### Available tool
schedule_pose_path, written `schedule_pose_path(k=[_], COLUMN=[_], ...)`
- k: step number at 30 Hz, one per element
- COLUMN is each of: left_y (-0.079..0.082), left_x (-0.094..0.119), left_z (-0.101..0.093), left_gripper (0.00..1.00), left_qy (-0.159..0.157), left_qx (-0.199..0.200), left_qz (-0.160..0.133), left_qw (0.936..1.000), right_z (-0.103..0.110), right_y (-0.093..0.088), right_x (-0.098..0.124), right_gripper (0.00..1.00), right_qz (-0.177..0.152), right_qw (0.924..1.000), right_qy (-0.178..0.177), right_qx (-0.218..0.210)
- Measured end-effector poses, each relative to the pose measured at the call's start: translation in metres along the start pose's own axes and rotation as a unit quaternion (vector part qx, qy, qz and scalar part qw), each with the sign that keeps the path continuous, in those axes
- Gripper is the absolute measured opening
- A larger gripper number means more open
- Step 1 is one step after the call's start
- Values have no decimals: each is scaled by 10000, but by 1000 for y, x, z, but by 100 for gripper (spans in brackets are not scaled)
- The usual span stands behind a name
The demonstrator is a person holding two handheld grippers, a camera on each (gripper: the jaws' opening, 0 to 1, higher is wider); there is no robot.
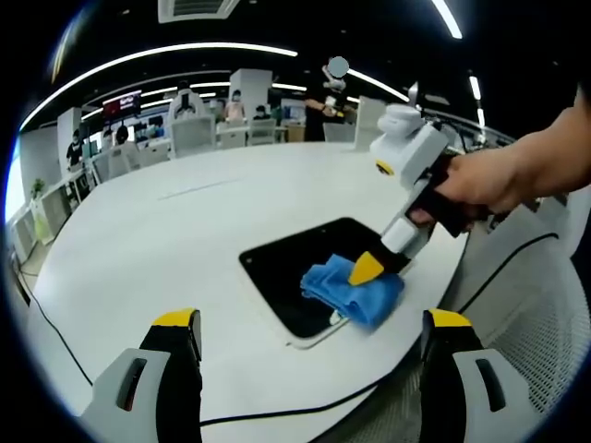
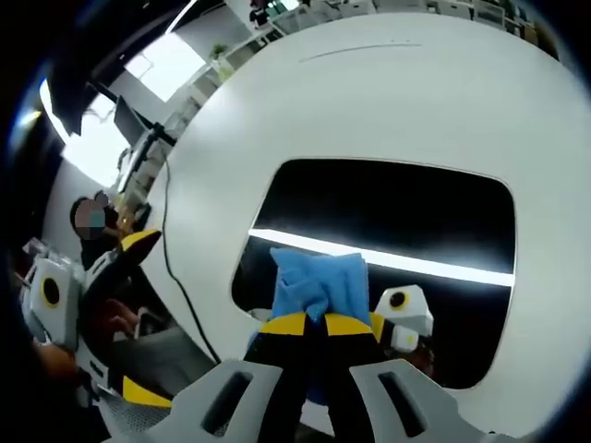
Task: Wipe the mirror surface with the cleaning cloth until all visible marks leave the cleaned area.
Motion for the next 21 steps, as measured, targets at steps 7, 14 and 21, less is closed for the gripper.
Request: schedule_pose_path(k=[7,14,21], left_y=[-1,-1,-1], left_x=[0,0,0], left_z=[0,-2,-2], left_gripper=[100,100,100], left_qy=[-8,-59,-72], left_qx=[22,26,49], left_qz=[21,44,39], left_qw=[10000,10000,10000], right_z=[-6,-12,-15], right_y=[15,31,40], right_x=[-4,-11,-13], right_gripper=[0,0,0], right_qz=[-23,-31,-30], right_qw=[10000,9999,9997], right_qy=[-57,-123,-179], right_qx=[47,89,166])
Point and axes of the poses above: the point that each gripper's makers call its tool centre point, and the gripper's own axes: x roughly backward along the fingers, z roughly to its left, y roughly out of its top, the point moved 2 cm from there along x, roughly backward along the fingers, and after that the axes turned 4 degrees about y, right-handed, at the moved point
